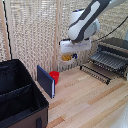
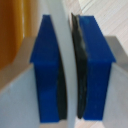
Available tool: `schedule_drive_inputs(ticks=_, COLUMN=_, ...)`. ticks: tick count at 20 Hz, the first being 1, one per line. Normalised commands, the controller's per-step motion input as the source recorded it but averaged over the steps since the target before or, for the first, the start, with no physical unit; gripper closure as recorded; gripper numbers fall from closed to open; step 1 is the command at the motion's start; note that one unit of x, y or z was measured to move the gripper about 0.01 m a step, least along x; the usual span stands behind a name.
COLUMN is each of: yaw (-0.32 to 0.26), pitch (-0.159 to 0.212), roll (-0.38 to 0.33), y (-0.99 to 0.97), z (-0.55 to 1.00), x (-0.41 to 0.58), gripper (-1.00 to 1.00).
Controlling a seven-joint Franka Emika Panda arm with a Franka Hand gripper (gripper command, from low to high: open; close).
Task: Gently stretch your hand towards the oven tray's handle, obtaining a firm grip, and draw it cautiously out of the oven. Transition your grip to the hot dog bowl, gingerly seizing the edge, and elevate it from the surface. Hover the bowl over the tray, delicately lower it, and temper your grip, establishing the bowl's equilibrium.
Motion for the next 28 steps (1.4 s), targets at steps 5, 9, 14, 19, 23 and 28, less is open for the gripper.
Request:
schedule_drive_inputs(ticks=5, yaw=-0.274, pitch=0.049, roll=-0.062, y=-0.01, z=0.79, x=0.345, gripper=1.0)
schedule_drive_inputs(ticks=9, yaw=-0.223, pitch=0.07, roll=-0.015, y=-0.22, z=0.91, x=0.376, gripper=1.0)
schedule_drive_inputs(ticks=14, yaw=-0.147, pitch=0.024, roll=0.047, y=-0.55, z=0.83, x=0.247, gripper=1.0)
schedule_drive_inputs(ticks=19, yaw=-0.114, pitch=0.013, roll=0.061, y=-0.71, z=0.71, x=0.081, gripper=1.0)
schedule_drive_inputs(ticks=23, yaw=-0.147, pitch=0.002, roll=0.033, y=-0.72, z=0.43, x=0.001, gripper=1.0)
schedule_drive_inputs(ticks=28, yaw=-0.182, pitch=0.0, roll=0.001, y=-0.71, z=0.07, x=-0.02, gripper=1.0)
